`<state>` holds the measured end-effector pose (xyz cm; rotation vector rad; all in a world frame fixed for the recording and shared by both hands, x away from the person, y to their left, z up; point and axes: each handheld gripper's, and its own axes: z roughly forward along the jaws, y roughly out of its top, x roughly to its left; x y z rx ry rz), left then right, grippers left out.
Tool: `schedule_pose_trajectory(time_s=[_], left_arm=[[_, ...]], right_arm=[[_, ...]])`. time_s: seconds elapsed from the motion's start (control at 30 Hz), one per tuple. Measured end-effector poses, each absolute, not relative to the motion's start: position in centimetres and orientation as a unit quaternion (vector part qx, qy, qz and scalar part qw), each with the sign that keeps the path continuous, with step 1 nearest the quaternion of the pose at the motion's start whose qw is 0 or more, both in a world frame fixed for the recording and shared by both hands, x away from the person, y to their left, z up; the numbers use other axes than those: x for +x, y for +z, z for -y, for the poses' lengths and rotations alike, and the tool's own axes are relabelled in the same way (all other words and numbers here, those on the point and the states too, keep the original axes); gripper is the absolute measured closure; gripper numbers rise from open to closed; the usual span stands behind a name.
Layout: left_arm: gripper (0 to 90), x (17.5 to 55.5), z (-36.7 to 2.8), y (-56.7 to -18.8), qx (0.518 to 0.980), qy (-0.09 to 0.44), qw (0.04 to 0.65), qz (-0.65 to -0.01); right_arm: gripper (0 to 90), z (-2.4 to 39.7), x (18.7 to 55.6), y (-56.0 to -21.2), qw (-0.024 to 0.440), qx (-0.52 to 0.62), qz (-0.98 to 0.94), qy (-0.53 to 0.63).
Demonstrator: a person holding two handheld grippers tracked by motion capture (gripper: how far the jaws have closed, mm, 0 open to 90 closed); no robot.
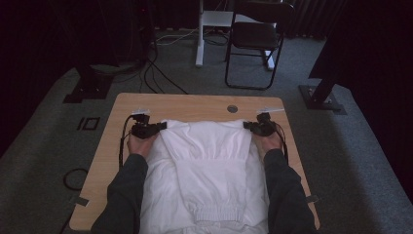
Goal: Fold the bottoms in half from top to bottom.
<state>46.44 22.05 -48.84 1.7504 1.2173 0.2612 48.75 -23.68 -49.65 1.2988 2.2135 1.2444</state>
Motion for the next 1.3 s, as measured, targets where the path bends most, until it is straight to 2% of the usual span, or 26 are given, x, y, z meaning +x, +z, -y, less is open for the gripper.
schedule_pose_trajectory(time_s=[0.2, 0.27, 0.37, 0.57, 0.67, 0.77, 0.8, 0.9, 0.93, 0.97, 1.0, 1.03, 1.07, 1.13, 1.2, 1.3], left_arm=[[86.8, 47.6, -21.8, -46.1, 0.693, 0.121, 0.503, -0.501], [86.7, 47.8, -21.9, -44.9, 0.685, 0.126, 0.515, -0.500], [86.5, 47.4, -22.1, -44.6, 0.687, 0.129, 0.517, -0.493], [86.5, 44.2, -23.3, -45.1, 0.689, 0.103, 0.545, -0.467], [86.5, 40.5, -23.9, -45.7, 0.698, 0.089, 0.558, -0.440], [86.5, 38.6, -24.1, -46.2, 0.704, 0.084, 0.560, -0.429], [86.4, 36.8, -24.0, -47.0, 0.724, 0.093, 0.539, -0.420], [86.5, 35.4, -24.0, -48.2, 0.736, 0.083, 0.525, -0.420], [86.6, 34.4, -23.7, -49.7, 0.756, 0.082, 0.492, -0.425], [86.6, 34.4, -23.7, -49.7, 0.756, 0.082, 0.492, -0.425], [86.6, 33.7, -23.4, -51.3, 0.774, 0.075, 0.457, -0.432], [86.7, 33.7, -23.4, -51.3, 0.774, 0.075, 0.457, -0.432], [86.8, 33.5, -22.7, -53.0, 0.794, 0.073, 0.417, -0.437], [86.9, 33.7, -22.0, -54.2, 0.805, 0.069, 0.393, -0.440], [87.2, 34.4, -21.3, -55.1, 0.805, 0.074, 0.386, -0.444], [87.4, 35.1, -21.3, -55.2, 0.799, 0.075, 0.392, -0.450]], right_arm=[[87.0, 23.7, 49.4, -47.4, 0.176, 0.455, -0.747, 0.453], [87.0, 23.5, 49.5, -45.9, 0.199, 0.441, -0.739, 0.469], [87.0, 23.4, 49.1, -45.4, 0.203, 0.430, -0.743, 0.471], [86.9, 24.1, 45.6, -45.2, 0.198, 0.398, -0.747, 0.494], [86.9, 24.7, 42.0, -45.8, 0.193, 0.374, -0.757, 0.499], [86.9, 25.1, 40.3, -46.4, 0.186, 0.369, -0.761, 0.500], [86.8, 25.3, 38.8, -47.5, 0.175, 0.371, -0.767, 0.494], [86.7, 25.2, 37.6, -49.1, 0.167, 0.371, -0.779, 0.477], [86.6, 25.2, 36.6, -51.0, 0.150, 0.377, -0.789, 0.461], [86.6, 25.2, 36.6, -51.0, 0.150, 0.377, -0.789, 0.461], [86.7, 25.2, 35.9, -52.8, 0.128, 0.388, -0.794, 0.450], [86.7, 25.2, 35.9, -52.8, 0.128, 0.388, -0.794, 0.450], [86.7, 25.2, 35.6, -54.3, 0.113, 0.399, -0.799, 0.436], [86.8, 25.1, 35.5, -54.8, 0.108, 0.403, -0.801, 0.429], [86.8, 24.7, 35.8, -56.0, 0.094, 0.418, -0.803, 0.414], [86.7, 24.6, 36.2, -55.9, 0.100, 0.422, -0.804, 0.406]])
